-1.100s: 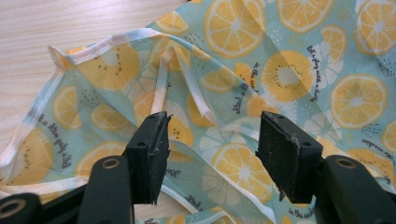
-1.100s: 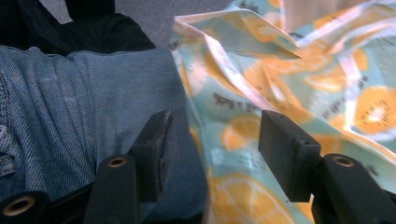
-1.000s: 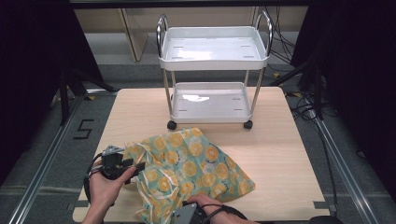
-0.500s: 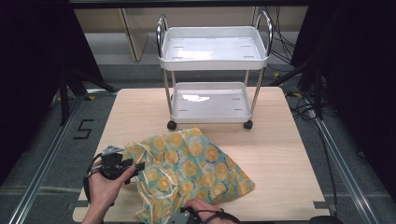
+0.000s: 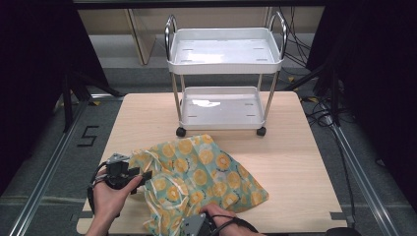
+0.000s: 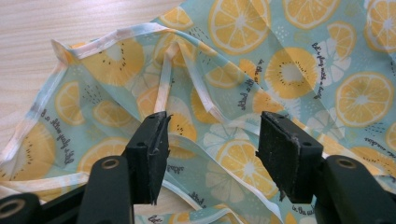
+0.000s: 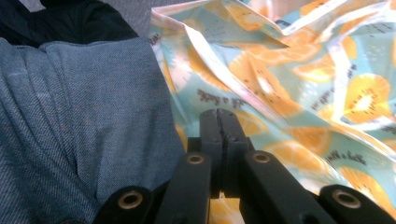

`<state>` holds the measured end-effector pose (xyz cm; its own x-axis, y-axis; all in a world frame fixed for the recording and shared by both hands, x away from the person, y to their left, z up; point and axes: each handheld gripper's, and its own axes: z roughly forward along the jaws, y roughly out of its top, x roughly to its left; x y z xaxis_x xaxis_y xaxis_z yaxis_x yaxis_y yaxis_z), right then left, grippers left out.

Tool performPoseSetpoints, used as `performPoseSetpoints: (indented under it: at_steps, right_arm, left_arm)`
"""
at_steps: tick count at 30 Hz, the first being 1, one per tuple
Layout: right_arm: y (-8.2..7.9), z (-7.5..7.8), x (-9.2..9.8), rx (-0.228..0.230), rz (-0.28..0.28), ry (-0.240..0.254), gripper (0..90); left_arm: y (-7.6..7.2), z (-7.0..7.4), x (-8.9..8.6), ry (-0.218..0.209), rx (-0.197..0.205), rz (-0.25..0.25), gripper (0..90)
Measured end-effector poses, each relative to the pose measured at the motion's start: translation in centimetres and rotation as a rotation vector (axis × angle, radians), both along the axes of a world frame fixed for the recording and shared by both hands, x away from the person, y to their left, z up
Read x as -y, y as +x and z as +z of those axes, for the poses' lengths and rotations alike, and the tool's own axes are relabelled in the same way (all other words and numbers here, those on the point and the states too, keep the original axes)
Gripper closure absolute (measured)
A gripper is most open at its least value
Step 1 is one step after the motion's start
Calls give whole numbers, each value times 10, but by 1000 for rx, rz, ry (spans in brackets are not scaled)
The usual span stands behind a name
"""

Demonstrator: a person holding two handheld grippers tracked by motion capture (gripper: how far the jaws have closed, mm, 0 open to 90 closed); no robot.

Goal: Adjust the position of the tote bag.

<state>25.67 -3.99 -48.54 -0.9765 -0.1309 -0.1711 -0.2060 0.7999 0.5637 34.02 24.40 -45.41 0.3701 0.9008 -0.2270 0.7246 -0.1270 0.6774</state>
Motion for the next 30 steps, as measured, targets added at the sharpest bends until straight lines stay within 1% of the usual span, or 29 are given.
performPoseSetpoints:
  at_steps: [1, 2, 3, 5, 6, 7, 8, 10, 11, 12, 13, 15, 16, 17, 18, 19, 20, 21, 22, 23, 24, 26, 27, 28, 29, 30]
  right_arm:
    - [1, 2, 3, -12, -24, 5, 900]
    - [3, 4, 5, -20, -28, 11, 900]
    - [6, 6, 8, -14, -37, 12, 900]
    - [8, 8, 10, -17, -48, 21, 900]
    - [14, 13, 17, -32, -75, 33, 900]
    - [14, 13, 17, -32, -75, 33, 900]
    - [18, 16, 24, -48, -87, 46, 900]
    - [22, 19, 31, -39, -110, 53, 900]
    - [22, 19, 31, -39, -110, 53, 900]
    - [24, 21, 38, -51, -126, 57, 900]
    - [24, 21, 38, -51, -126, 57, 900]
    - [26, 21, 43, -45, -150, 62, 900]
    - [26, 21, 43, -45, -150, 62, 900]
    - [25, 21, 43, -47, -148, 68, 900]
    - [24, 21, 42, -33, -141, 84, 889]
    - [24, 21, 42, -33, -141, 84, 889]
    - [20, 20, 35, -42, -125, 105, 678]
    - [17, 19, 30, -53, -98, 105, 660]
    - [17, 19, 30, -53, -98, 105, 660]
    - [12, 14, 20, -80, -36, 109, 593]
    - [10, 13, 17, -73, -14, 97, 564]
    - [4, 8, 7, -65, 14, 72, 499]
    - [4, 8, 7, -65, 14, 72, 499]
    - [-1, 2, -2, -74, 41, 35, 412]
    - [-2, 0, -4, -72, 36, 14, 397]
    - [-2, 0, -4, -72, 36, 14, 397]
  left_arm:
    - [0, 0, 0, 0, 0, 0, 424]
    - [0, 0, 0, -4, 0, 1, 425]
    - [0, -1, 0, -2, 1, 10, 425]
    - [0, 0, -1, -3, -1, 8, 425]
    - [0, 0, -1, -5, 2, 12, 425]
    - [0, 0, -1, -5, 2, 12, 425]
    - [0, 0, -2, -6, 5, 15, 425]
    - [1, 1, -2, -9, 5, 20, 425]
    - [1, 1, -2, -9, 5, 20, 425]
    - [1, 1, -3, -6, 3, 21, 425]
    - [1, 1, -3, -6, 3, 21, 425]
    - [2, 0, -3, -8, 0, 15, 425]
    - [2, 0, -3, -10, 2, 18, 425]
    - [2, 1, -2, -13, 3, 32, 425]
    - [2, 1, -2, -8, 6, 24, 425]
    - [2, 1, -2, -8, 6, 24, 426]
    - [2, 2, -2, -8, 8, 24, 426]
    - [2, 2, -1, -12, 11, 27, 426]
    - [2, 2, -1, -12, 12, 25, 426]
    - [2, 1, -2, -14, 11, 20, 425]
    - [2, 1, -3, -11, 7, 19, 425]
    - [3, 0, -4, -15, 7, 25, 425]
    - [3, 0, -4, -15, 7, 25, 425]
    - [2, 0, -5, -18, 9, 30, 425]
    - [2, 0, -6, -19, 8, 31, 425]
    - [2, 0, -6, -19, 8, 31, 425]
